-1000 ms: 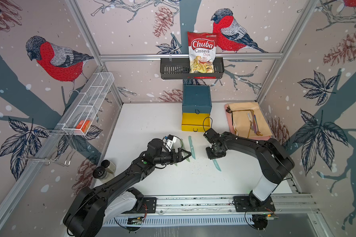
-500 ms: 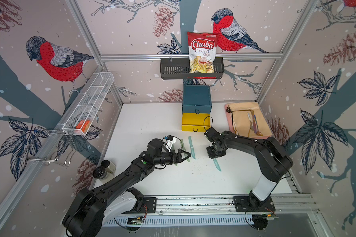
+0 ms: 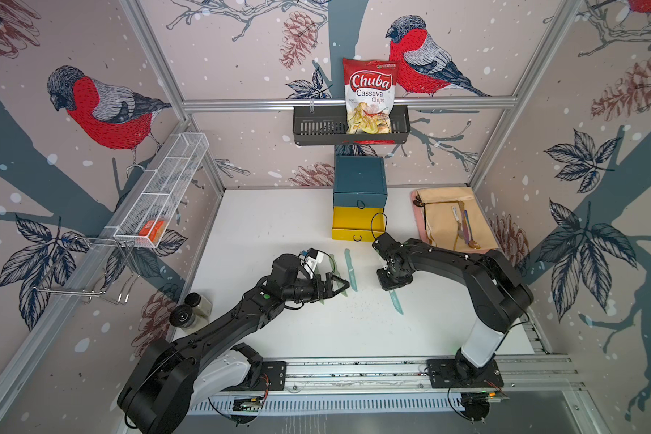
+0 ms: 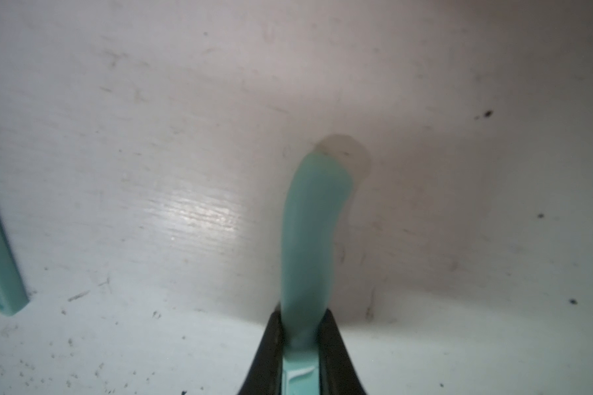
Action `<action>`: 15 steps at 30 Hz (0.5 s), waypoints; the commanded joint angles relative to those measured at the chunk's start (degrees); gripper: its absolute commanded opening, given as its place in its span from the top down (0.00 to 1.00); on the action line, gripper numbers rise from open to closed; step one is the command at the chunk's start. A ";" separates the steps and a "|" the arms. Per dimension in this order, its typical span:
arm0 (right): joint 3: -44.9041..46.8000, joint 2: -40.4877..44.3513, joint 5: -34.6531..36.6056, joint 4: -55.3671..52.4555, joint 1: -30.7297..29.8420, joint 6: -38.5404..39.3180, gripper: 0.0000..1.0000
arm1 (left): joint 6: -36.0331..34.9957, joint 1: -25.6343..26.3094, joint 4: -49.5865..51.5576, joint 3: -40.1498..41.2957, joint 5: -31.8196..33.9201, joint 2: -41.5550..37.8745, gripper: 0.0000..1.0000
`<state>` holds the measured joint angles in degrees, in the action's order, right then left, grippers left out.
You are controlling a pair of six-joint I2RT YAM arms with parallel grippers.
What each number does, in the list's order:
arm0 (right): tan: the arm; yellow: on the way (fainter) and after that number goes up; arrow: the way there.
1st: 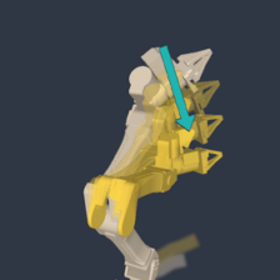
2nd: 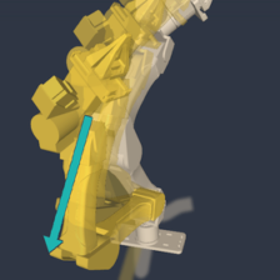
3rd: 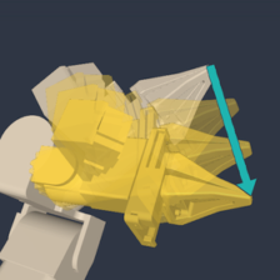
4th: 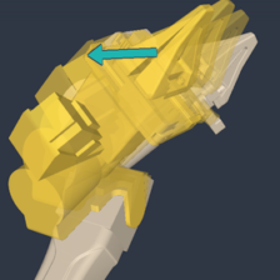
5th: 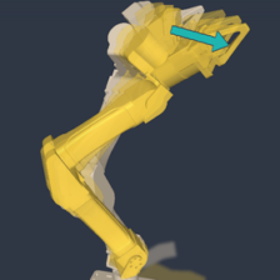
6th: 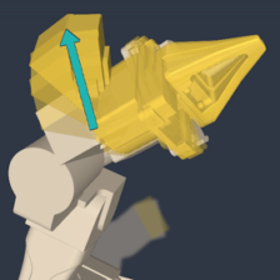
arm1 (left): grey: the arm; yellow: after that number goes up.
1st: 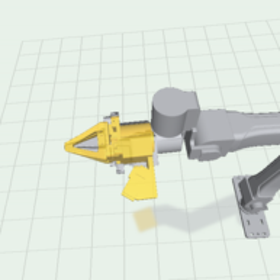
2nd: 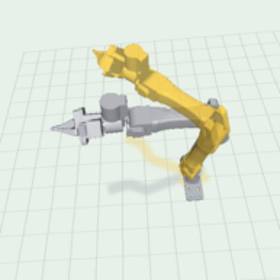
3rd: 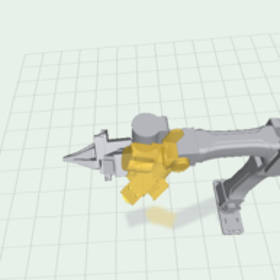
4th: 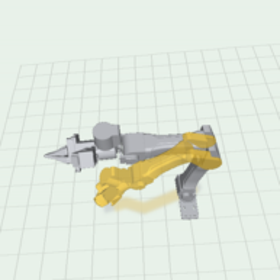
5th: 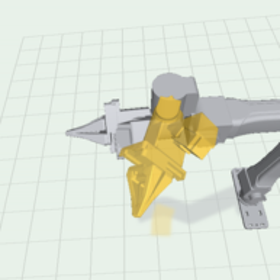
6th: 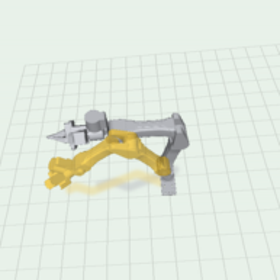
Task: Place the fruit knives into the drawer by color
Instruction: Pick up the fruit knife from the center of the board.
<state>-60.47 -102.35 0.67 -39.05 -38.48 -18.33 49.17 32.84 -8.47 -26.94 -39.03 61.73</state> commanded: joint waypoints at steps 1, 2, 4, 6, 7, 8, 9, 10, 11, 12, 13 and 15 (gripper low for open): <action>0.79 -1.72 -1.79 -1.21 0.05 0.03 1.00 | -1.00 0.11 -1.35 -0.30 -0.35 0.01 0.03; 0.79 -1.64 -1.81 -1.12 0.16 0.00 1.00 | -1.00 0.11 -1.39 -0.28 -0.32 -0.02 0.03; 0.71 -1.49 -1.98 -1.12 0.42 -0.09 1.00 | -1.00 0.11 -1.37 -0.15 -0.20 -0.12 0.03; 0.48 -1.34 -1.90 -1.28 0.52 -0.13 1.00 | -1.00 0.12 -1.37 -0.11 -0.18 -0.15 0.03; 0.31 -1.30 -1.82 -1.45 0.60 -0.12 1.00 | -1.00 0.11 -1.36 -0.13 -0.16 -0.12 0.03; 0.11 -1.12 -1.73 -1.62 0.61 -0.12 1.00 | -1.00 0.01 -1.38 -0.13 -0.16 -0.12 0.03; -0.13 -0.93 -1.64 -1.77 0.60 -0.08 1.00 | -1.00 0.08 -1.46 -0.13 -0.10 -0.05 0.03; -0.41 -0.75 -1.47 -1.98 0.70 -0.20 1.00 | -1.00 0.12 -1.55 -0.13 -0.14 0.03 0.03; -0.68 -0.59 -1.37 -2.21 0.82 -0.21 1.00 | -1.00 0.11 -1.70 -0.22 -0.10 0.12 0.03; -0.99 -0.26 -1.37 -2.42 0.82 -0.22 1.00 | -1.00 0.05 -1.76 -0.20 -0.09 0.23 0.03; -1.27 -0.04 -1.20 -2.65 0.86 -0.27 1.00 | -1.00 0.09 -1.81 -0.17 -0.12 0.36 0.03; -1.91 0.51 -1.04 -3.04 1.10 -0.44 1.00 | -1.00 0.13 -2.07 -0.32 -0.22 0.56 0.03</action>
<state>-61.93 -102.04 -0.36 -40.32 -37.58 -18.37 49.17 32.84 -8.62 -26.94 -39.00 62.06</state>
